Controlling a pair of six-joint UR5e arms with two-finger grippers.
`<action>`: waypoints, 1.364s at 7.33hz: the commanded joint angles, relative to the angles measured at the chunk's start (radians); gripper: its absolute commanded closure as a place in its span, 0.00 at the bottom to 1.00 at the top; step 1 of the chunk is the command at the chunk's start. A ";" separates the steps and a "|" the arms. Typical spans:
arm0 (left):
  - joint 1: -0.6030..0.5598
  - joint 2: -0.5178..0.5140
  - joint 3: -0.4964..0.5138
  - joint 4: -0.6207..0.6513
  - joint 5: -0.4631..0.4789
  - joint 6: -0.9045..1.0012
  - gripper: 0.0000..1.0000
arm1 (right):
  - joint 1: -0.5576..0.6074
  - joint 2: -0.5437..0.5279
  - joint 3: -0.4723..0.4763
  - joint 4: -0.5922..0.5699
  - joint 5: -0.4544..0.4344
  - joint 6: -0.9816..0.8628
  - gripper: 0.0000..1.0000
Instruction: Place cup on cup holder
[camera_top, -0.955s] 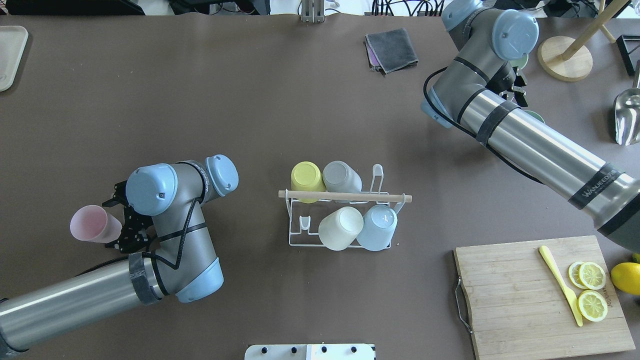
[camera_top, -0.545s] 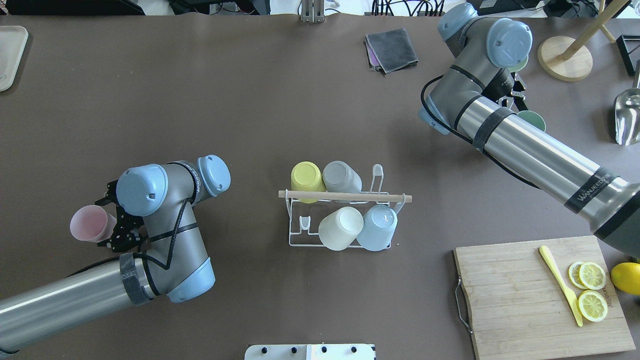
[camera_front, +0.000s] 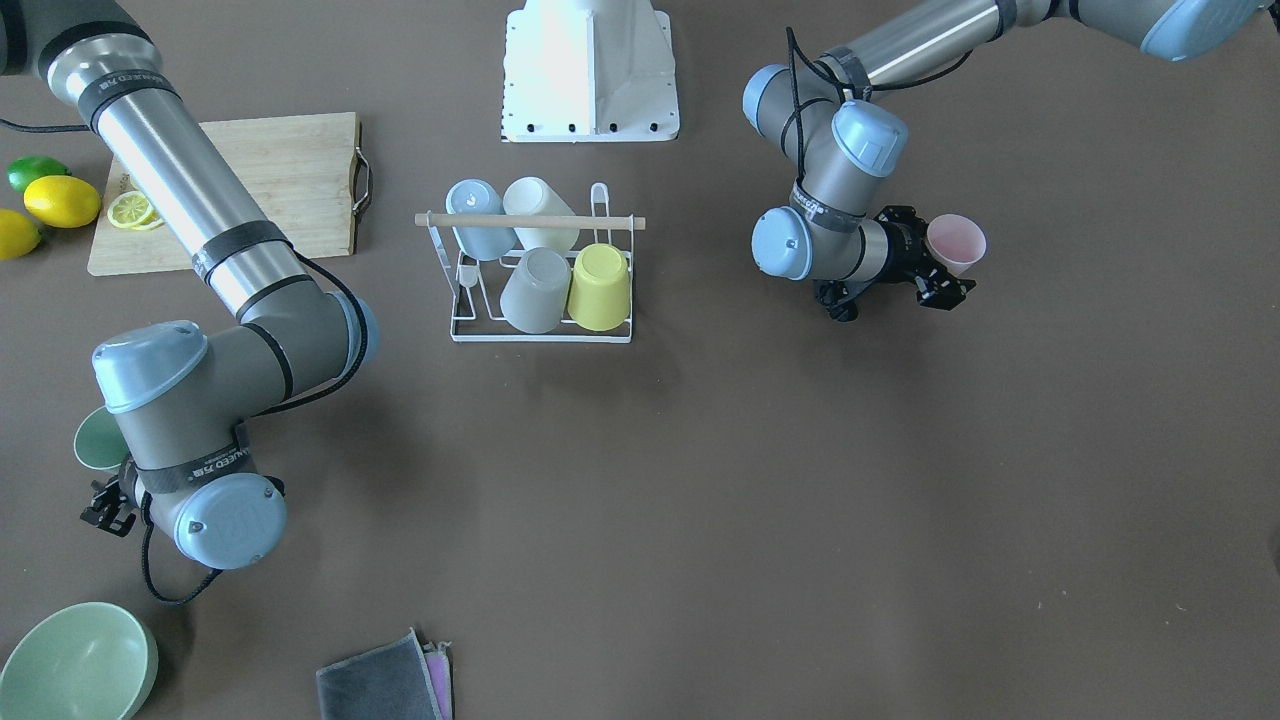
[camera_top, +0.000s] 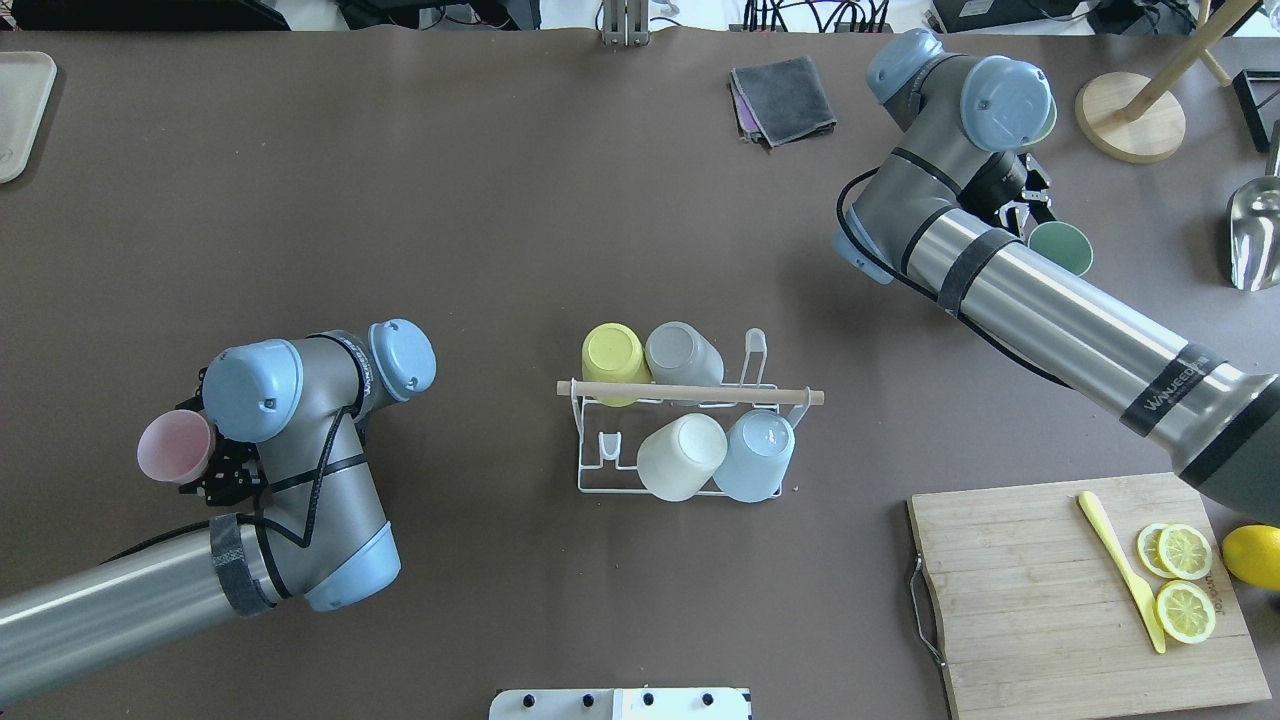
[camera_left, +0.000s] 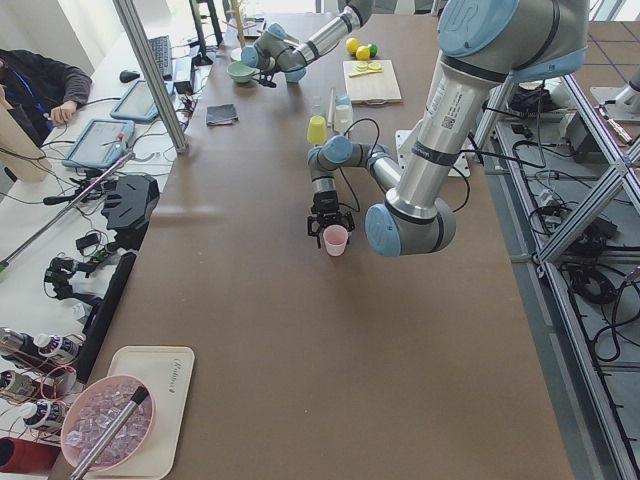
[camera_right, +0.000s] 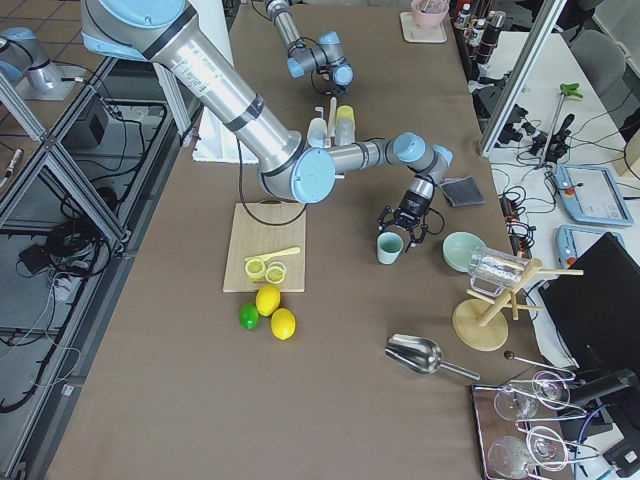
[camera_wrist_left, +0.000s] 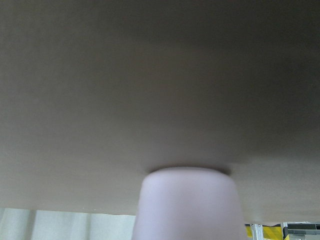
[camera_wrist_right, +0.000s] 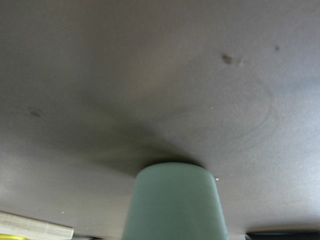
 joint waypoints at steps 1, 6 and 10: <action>-0.004 0.004 -0.007 -0.006 0.003 0.001 0.02 | -0.010 -0.001 -0.005 0.001 -0.021 -0.026 0.00; -0.004 0.072 -0.061 -0.050 0.001 -0.001 0.03 | -0.023 -0.002 -0.028 0.016 -0.028 -0.101 0.00; -0.006 0.080 -0.067 -0.064 0.001 -0.003 0.31 | -0.036 -0.003 -0.028 0.014 -0.030 -0.123 0.02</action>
